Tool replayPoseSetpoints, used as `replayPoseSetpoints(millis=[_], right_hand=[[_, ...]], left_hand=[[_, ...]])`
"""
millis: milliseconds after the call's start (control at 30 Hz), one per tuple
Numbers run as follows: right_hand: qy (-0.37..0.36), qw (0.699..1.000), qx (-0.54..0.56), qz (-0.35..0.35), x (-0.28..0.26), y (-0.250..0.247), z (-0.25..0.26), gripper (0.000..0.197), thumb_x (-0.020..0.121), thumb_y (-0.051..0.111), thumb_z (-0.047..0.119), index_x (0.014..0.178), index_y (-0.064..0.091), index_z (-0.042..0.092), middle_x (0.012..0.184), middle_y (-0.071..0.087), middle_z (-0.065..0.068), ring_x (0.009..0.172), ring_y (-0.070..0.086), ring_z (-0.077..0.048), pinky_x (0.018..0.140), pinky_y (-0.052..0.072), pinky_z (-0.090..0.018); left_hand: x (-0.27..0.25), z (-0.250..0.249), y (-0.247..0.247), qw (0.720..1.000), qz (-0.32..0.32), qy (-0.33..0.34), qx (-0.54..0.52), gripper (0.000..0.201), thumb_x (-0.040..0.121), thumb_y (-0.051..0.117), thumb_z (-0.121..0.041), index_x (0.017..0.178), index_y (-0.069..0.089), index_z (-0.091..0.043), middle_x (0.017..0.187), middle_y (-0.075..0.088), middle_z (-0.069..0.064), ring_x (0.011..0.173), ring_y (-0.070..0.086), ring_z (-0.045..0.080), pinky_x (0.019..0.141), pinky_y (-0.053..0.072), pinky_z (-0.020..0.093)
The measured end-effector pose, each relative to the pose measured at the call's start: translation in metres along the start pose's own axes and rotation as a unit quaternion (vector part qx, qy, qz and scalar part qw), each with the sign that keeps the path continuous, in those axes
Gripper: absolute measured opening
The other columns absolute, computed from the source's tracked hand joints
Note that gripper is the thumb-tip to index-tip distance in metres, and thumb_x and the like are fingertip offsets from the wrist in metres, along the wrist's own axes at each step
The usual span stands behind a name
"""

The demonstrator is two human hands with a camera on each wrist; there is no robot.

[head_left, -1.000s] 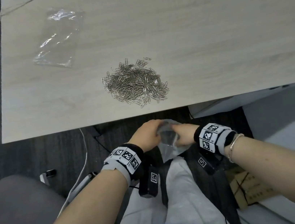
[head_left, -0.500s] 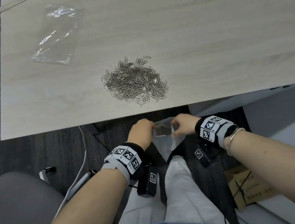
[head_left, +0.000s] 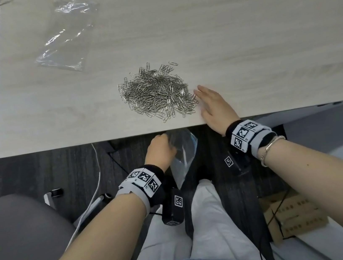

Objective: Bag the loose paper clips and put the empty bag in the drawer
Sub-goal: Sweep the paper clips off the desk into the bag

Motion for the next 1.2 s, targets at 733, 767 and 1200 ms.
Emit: replayPoseSetpoints(millis=[733,767,1200], right_hand=[[-0.106,0.980,-0.134,0.106,-0.034,0.050,0.015,0.060,0.096,0.032,0.018,0.149,0.005,0.012,0.158,0.001,-0.007,0.145,-0.004,-0.016,0.117,-0.007,-0.031],[-0.115,0.978,-0.132,0.111,-0.037,0.051,0.016,0.060,0.096,0.032,0.018,0.149,0.006,0.012,0.158,0.002,-0.007,0.145,-0.003,-0.016,0.117,-0.006,-0.031],[-0.087,0.993,-0.060,0.060,-0.012,0.027,0.018,0.058,0.095,0.031,0.008,0.149,0.011,0.013,0.158,0.003,-0.007,0.146,-0.001,-0.017,0.118,-0.004,-0.030]], left_hand=[[0.002,-0.003,0.009,0.991,-0.026,0.006,-0.131,0.015,0.085,0.062,-0.018,0.094,0.057,-0.007,0.096,0.061,0.013,0.085,0.062,0.030,0.077,0.055,0.047],[0.002,-0.004,0.009,0.990,-0.027,0.005,-0.141,0.015,0.085,0.062,-0.018,0.094,0.057,-0.007,0.096,0.061,0.013,0.085,0.062,0.029,0.077,0.056,0.047],[-0.004,-0.005,0.001,0.989,-0.047,0.006,-0.138,0.024,0.086,0.062,-0.018,0.106,0.059,-0.006,0.095,0.065,0.015,0.087,0.064,0.032,0.082,0.052,0.041]])
Point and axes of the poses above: each hand's wrist, its own x-axis towards the middle knuckle, its own y-axis out of the palm, z = x × y, the point moved 6 cm from there along x, towards the middle knuckle
